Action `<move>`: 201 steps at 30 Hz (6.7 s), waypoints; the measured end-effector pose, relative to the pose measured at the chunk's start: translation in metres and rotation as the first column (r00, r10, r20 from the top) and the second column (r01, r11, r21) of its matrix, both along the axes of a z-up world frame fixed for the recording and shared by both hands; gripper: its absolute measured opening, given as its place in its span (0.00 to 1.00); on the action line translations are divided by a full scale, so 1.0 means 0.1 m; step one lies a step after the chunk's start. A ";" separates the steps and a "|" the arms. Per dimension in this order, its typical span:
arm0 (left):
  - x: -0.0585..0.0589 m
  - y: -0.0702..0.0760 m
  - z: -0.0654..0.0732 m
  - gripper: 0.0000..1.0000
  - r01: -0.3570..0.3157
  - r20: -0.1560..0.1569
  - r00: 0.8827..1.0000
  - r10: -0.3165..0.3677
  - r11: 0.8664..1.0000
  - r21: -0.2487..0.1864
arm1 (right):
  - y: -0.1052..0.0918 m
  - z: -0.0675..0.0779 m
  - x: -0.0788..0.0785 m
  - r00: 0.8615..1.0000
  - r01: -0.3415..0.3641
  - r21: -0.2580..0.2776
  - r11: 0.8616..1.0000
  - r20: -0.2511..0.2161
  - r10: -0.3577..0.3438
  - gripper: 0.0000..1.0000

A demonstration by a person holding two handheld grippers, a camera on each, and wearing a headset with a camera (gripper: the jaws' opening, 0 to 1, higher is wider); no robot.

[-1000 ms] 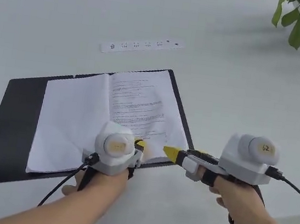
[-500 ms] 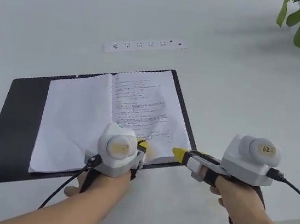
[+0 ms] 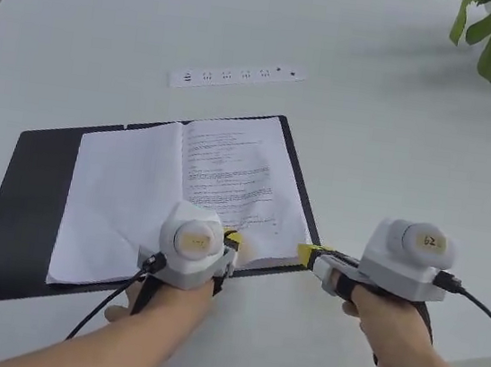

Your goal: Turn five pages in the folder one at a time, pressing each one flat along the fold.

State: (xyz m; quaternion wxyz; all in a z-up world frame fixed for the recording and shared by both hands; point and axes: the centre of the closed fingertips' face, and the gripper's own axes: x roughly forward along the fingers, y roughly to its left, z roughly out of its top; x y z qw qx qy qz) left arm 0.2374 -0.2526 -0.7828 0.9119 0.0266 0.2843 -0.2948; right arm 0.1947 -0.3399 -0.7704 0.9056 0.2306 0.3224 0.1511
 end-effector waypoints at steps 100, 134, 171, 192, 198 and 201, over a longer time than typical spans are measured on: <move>-0.75 2.78 1.01 0.24 -0.280 0.062 0.956 0.288 0.953 -0.114 | 3.20 0.00 0.09 0.882 -0.471 -0.085 0.878 -0.052 0.469 0.00; -0.28 2.17 0.04 0.25 -0.148 -0.043 0.987 0.153 0.984 0.101 | 1.94 0.11 0.41 0.971 -0.238 0.044 0.970 -0.013 0.239 0.04; -0.31 2.21 -0.07 0.25 -0.182 0.001 0.983 0.184 0.975 0.129 | 1.81 -0.10 1.48 0.945 0.118 0.546 0.829 -0.318 0.075 0.00; -0.30 2.22 -0.09 0.25 -0.194 0.008 0.981 0.194 0.974 0.118 | 1.73 -0.11 2.03 0.935 0.268 0.648 0.713 -0.353 -0.031 0.00; -0.30 2.23 -0.10 0.25 -0.196 0.011 0.981 0.196 0.974 0.114 | 1.72 -0.10 2.19 0.931 0.305 0.669 0.677 -0.359 -0.064 0.00; -0.30 2.23 -0.09 0.25 -0.199 0.013 0.980 0.198 0.974 0.111 | 1.71 -0.11 2.27 0.930 0.316 0.673 0.668 -0.359 -0.079 0.00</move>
